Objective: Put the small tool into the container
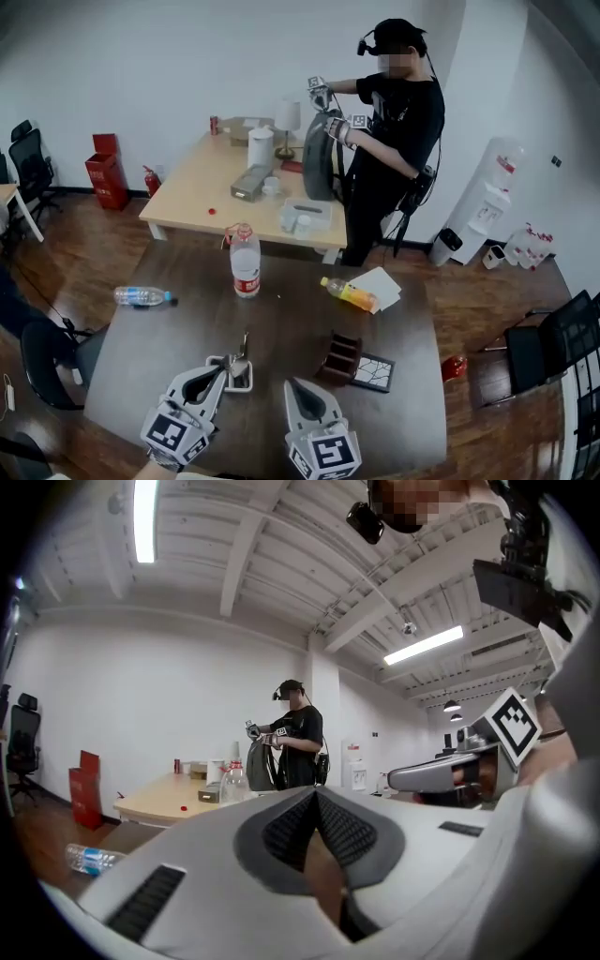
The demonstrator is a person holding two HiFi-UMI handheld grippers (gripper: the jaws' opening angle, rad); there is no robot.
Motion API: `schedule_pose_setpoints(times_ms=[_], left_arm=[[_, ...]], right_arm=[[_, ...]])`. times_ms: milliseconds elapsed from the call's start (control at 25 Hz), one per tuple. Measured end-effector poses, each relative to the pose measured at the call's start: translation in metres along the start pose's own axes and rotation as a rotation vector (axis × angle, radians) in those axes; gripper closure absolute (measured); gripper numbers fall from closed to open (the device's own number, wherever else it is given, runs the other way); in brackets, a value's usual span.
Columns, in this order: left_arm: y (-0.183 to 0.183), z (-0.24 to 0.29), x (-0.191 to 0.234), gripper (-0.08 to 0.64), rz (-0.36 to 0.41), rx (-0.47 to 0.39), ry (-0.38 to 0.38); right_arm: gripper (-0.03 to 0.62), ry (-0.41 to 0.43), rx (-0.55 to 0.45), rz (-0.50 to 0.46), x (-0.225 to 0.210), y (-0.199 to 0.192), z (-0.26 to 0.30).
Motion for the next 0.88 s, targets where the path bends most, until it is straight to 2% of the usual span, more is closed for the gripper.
schedule_pose_setpoints(times_ms=[80,160,320,560,880], left_arm=[[0.012,-0.001,-0.006,0.549,0.008,-0.010,-0.039],[0.025,-0.001,-0.013,0.549,0.032,-0.016,-0.072],[0.047,-0.001,-0.017,0.549,0.055,-0.044,-0.088],[0.055,-0.015,-0.026,0.549,0.056,-0.067,-0.108],[0.061,-0.042,-0.023,0.549,0.047,-0.053,-0.126]], right_arm=[[0.586,0.015,-0.025,0.003,0.004,0.019,-0.003],[0.586,0.020,-0.047,-0.034,0.007,0.033,-0.004],[0.586,0.027,-0.082,-0.068,0.014,0.054,-0.002],[0.586,0.029,-0.093,-0.093,0.031,0.063,-0.010],[0.586,-0.013,-0.080,-0.102,0.056,0.066,-0.029]])
Point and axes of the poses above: the fingertips, and each gripper's own axes: z forward along the fingers, x to its left, y out of its top, the point moved 1 cm from there along -z, backward along the fingers, and after that the axes turned 4 degrees about -z, right-handed, at the moved point
